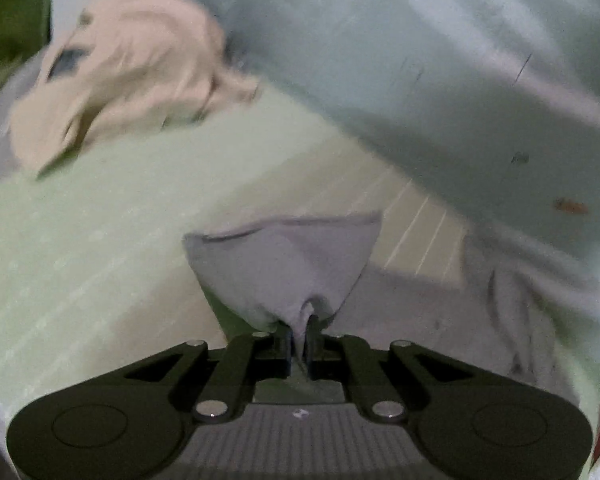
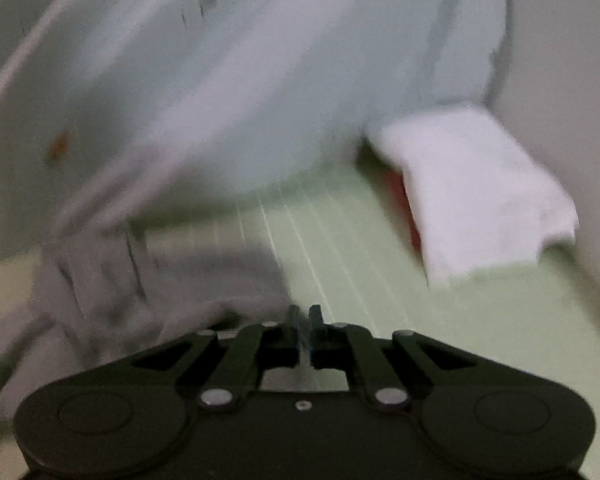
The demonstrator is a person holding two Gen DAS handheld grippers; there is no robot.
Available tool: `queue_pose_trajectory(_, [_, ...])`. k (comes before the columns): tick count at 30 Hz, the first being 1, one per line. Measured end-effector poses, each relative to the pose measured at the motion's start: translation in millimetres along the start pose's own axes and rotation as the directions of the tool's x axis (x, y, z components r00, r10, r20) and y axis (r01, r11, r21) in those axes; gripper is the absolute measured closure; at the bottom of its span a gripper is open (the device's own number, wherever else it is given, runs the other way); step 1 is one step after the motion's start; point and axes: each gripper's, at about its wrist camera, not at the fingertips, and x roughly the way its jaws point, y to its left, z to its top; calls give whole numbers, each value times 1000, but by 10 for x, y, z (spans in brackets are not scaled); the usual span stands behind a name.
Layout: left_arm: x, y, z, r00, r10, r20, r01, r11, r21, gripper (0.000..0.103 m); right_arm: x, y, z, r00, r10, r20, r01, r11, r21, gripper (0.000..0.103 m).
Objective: Fold clothes
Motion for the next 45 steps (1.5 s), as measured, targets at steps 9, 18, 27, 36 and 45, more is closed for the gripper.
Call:
queue_pose_trajectory(9, [74,-91,-111,998,35,-52,-32,998,46,56,-90,68,88,998,59,36,-61,995,73,42])
queue_pose_trajectory(18, [389,-226,-311,985,81,-149,-63,990,122,46,360,616,454,968,250,-15,-250,968,1,27])
queue_pose_trajectory(27, [607,-181,-367,972,121,-203,-102,990,101,46,1085,1447,607,916,377,-136,-392,914,-107,25])
queue_pose_trajectory(36, [779,-292,-327,966,161,-204,-130,979,158,45,1562,1600,539,899,368,-239,-416,888,-198,75])
queue_pose_trajectory(45, [1017,-546,-164,968,191,-162,-149,958,244,43,1407,671,768,991,132,-16,-133,980,-150,100])
